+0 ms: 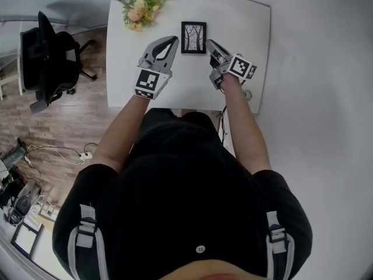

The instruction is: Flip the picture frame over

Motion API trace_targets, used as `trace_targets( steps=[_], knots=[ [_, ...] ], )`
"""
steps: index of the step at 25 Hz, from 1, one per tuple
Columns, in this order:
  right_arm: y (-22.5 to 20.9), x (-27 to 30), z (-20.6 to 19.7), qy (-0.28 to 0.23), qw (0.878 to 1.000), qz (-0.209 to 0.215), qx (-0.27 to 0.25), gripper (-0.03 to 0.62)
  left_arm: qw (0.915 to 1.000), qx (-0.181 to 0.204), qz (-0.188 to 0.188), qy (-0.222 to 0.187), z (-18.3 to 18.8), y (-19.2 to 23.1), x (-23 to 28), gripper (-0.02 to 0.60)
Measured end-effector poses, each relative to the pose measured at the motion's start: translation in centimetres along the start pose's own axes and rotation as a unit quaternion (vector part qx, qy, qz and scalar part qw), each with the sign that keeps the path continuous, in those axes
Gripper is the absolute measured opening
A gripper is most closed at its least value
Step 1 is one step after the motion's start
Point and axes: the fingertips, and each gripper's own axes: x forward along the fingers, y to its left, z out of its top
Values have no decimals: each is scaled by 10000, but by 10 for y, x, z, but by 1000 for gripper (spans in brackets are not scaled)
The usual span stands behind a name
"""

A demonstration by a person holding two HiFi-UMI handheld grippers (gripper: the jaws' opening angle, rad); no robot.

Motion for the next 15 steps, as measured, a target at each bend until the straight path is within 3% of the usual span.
trace_targets(
  steps=[3, 5, 10, 15],
  knots=[
    [32, -4, 7, 242, 9949, -42, -974, 44, 10000, 27, -12, -23, 13, -3, -6, 2],
    [54, -6, 13, 342, 9844, -98, -1724, 44, 10000, 64, -58, -40, 23, -5, -10, 2],
    [106, -17, 25, 262, 9396, -191, -3407, 44, 9996, 106, -188, -173, 48, -18, -19, 2],
    [153, -31, 29, -100, 8935, -130, -4488, 18, 9992, 106, -280, -283, 67, -29, -28, 2]
  ],
)
